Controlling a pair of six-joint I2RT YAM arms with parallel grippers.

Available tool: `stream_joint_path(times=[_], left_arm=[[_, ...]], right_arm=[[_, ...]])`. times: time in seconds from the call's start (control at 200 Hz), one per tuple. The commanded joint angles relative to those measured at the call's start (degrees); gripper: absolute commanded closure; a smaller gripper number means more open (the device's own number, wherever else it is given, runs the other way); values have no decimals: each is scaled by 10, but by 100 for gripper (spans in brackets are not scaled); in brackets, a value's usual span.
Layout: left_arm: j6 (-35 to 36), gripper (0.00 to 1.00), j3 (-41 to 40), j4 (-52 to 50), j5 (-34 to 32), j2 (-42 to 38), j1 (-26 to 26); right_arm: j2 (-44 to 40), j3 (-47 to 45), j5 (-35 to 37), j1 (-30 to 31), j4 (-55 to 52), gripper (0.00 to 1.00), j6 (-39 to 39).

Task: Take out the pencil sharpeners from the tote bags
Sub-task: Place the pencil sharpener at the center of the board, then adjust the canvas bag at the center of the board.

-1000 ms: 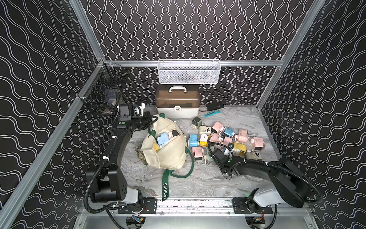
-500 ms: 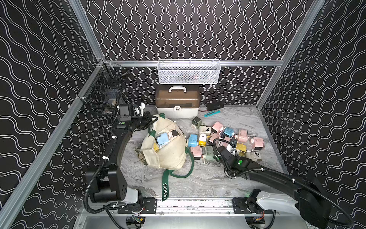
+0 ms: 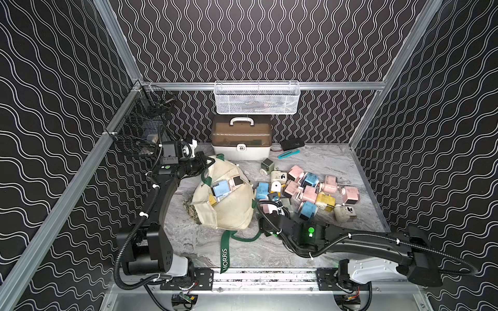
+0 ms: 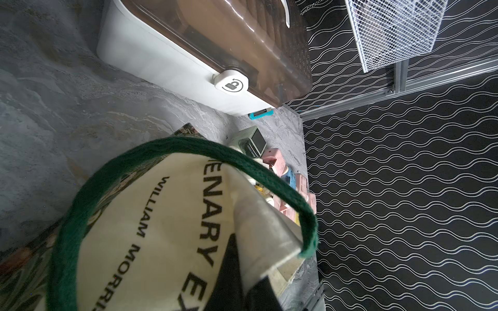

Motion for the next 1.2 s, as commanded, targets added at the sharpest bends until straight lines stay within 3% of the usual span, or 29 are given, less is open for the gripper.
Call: stream_joint_path(times=[0.0,0.38,0.741,1.196], left_arm=[[0,100,2,30,6,-5,1],[-5,100,-2,44,13,-11,1],[-9,100,-6,61,28,-15,0],[-3,100,-5,68,39,-14,0]], right_arm=[[32,36,-81,11,71,24,-76],[163,131,-136,9,98,32,-131],[258,178,-249,-92,116,39,-121],[444,324,-362,-65,127,39,-184]])
